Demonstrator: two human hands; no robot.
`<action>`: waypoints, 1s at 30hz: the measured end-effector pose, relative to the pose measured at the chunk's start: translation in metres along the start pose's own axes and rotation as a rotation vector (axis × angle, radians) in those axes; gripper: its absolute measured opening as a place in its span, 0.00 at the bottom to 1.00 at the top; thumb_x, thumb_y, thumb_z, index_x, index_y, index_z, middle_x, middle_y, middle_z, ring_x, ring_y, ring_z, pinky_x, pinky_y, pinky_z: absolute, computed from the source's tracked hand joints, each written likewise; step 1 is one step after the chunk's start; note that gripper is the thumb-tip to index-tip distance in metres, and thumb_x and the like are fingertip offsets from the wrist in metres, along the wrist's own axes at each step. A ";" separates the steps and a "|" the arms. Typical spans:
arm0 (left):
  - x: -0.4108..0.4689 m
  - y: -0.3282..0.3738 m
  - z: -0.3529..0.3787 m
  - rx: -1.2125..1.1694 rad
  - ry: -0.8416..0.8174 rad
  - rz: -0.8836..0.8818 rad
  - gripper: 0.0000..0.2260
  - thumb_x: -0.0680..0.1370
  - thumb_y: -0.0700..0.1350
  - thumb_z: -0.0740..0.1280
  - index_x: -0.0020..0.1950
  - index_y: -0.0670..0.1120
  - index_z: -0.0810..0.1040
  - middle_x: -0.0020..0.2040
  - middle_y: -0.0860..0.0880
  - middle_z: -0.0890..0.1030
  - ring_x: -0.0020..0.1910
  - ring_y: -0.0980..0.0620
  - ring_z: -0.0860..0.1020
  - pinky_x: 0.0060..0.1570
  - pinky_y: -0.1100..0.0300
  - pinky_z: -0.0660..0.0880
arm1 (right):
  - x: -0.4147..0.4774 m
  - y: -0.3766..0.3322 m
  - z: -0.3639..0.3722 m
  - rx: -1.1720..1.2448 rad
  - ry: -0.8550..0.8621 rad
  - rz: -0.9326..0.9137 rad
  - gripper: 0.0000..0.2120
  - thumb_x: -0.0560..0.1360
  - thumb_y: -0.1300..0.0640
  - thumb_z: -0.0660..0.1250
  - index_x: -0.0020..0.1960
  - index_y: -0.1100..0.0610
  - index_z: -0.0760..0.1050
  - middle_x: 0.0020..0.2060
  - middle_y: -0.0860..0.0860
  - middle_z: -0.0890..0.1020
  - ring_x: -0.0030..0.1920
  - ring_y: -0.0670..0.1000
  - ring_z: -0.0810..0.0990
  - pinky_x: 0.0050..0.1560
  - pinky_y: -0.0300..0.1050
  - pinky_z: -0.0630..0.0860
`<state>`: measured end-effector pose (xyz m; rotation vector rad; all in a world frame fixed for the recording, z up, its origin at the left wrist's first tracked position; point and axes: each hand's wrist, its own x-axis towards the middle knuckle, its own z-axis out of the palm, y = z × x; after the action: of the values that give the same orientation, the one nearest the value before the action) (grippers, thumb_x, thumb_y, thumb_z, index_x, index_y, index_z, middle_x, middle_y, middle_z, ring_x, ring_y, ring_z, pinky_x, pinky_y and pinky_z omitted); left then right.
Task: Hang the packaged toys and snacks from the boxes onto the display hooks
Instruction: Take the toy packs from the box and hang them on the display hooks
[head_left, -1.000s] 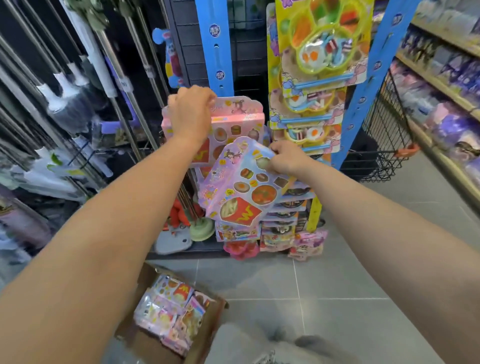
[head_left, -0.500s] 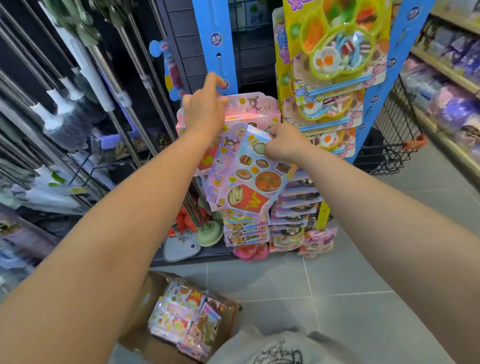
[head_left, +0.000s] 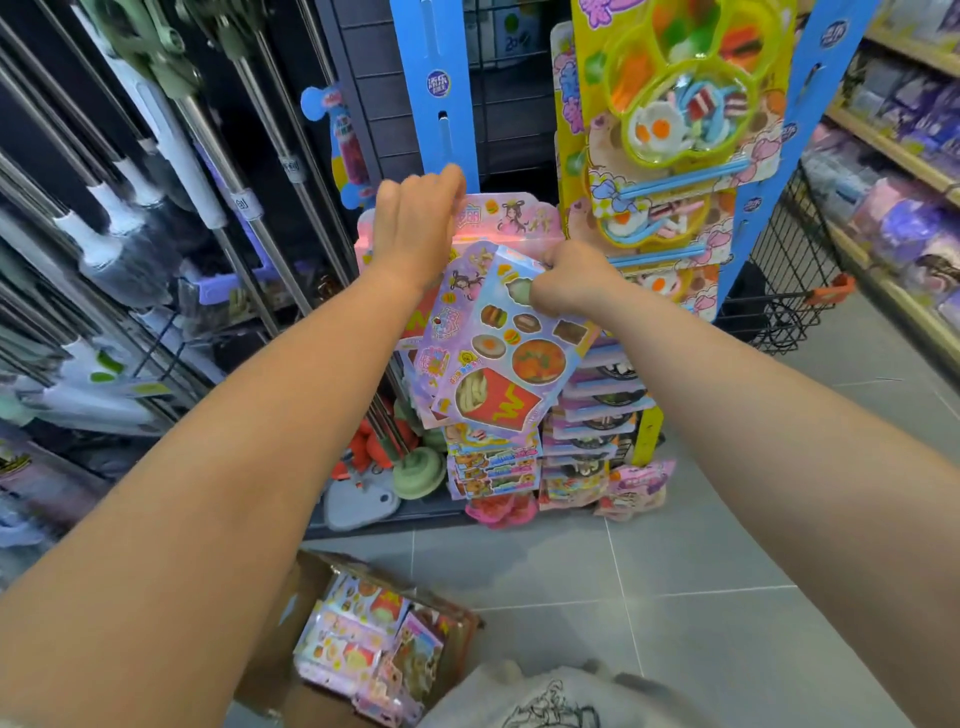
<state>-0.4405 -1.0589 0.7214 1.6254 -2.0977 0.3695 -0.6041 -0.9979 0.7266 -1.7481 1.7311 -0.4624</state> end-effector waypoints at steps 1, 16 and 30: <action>-0.001 -0.002 0.003 0.022 -0.036 0.033 0.08 0.79 0.38 0.58 0.56 0.42 0.72 0.53 0.41 0.77 0.47 0.40 0.74 0.50 0.49 0.65 | 0.003 0.001 0.000 -0.008 0.003 0.009 0.10 0.73 0.64 0.62 0.34 0.56 0.69 0.42 0.58 0.75 0.45 0.59 0.75 0.35 0.44 0.73; 0.009 0.001 -0.005 0.059 0.061 -0.011 0.11 0.82 0.46 0.55 0.59 0.41 0.70 0.49 0.42 0.81 0.47 0.39 0.76 0.49 0.51 0.65 | 0.018 0.009 0.003 -0.132 0.024 -0.032 0.14 0.72 0.60 0.62 0.54 0.65 0.75 0.55 0.60 0.79 0.50 0.60 0.78 0.47 0.47 0.78; 0.003 -0.001 0.004 -0.044 0.025 -0.013 0.10 0.81 0.43 0.56 0.55 0.41 0.75 0.52 0.43 0.80 0.52 0.41 0.76 0.54 0.50 0.65 | 0.010 0.003 -0.009 -0.249 -0.004 -0.015 0.12 0.73 0.55 0.62 0.53 0.59 0.76 0.76 0.57 0.51 0.51 0.54 0.76 0.45 0.45 0.73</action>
<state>-0.4405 -1.0639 0.7198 1.6006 -2.0611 0.3348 -0.6114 -1.0088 0.7291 -1.9332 1.8380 -0.2571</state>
